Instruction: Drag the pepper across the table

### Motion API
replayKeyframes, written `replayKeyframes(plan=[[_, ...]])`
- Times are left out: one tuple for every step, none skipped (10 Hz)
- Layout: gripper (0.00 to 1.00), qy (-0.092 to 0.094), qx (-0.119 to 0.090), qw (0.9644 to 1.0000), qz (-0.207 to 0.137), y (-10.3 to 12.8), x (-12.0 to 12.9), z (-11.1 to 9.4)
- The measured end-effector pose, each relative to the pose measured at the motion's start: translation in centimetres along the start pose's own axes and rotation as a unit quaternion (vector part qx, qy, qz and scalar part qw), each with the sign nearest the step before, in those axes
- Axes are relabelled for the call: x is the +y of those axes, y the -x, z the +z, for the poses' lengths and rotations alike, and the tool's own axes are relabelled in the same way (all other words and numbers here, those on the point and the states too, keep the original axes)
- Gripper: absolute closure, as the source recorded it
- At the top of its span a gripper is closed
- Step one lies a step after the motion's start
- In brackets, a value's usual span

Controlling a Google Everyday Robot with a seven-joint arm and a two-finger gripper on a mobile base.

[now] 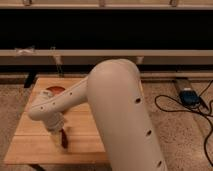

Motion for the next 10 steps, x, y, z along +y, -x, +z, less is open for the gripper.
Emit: replayKeyframes(plan=[[0.2,0.002,0.005,1.0,0.004,0.2,0.4,0.4],[0.2,0.0,0.007,1.0,0.005,0.5,0.8,0.6],[0.2,-0.011,0.013,0.9998,0.013,0.5,0.8,1.0],[0.2,-0.019,0.015,0.9995,0.019,0.5,0.8,1.2],[0.2,-0.026,0.014,0.9993,0.023,0.6,0.7,1.3],[0.2,-0.034,0.015,0.9989,0.028,0.7,0.7,1.5],[0.26,-0.043,0.017,0.9983,0.035,0.8,0.6,1.6],[0.34,-0.046,0.019,0.998,0.039,0.7,0.4,1.6],[0.46,-0.047,0.021,0.9976,0.045,0.5,0.0,1.7],[0.55,-0.046,0.022,0.9974,0.05,0.4,-0.4,1.7]])
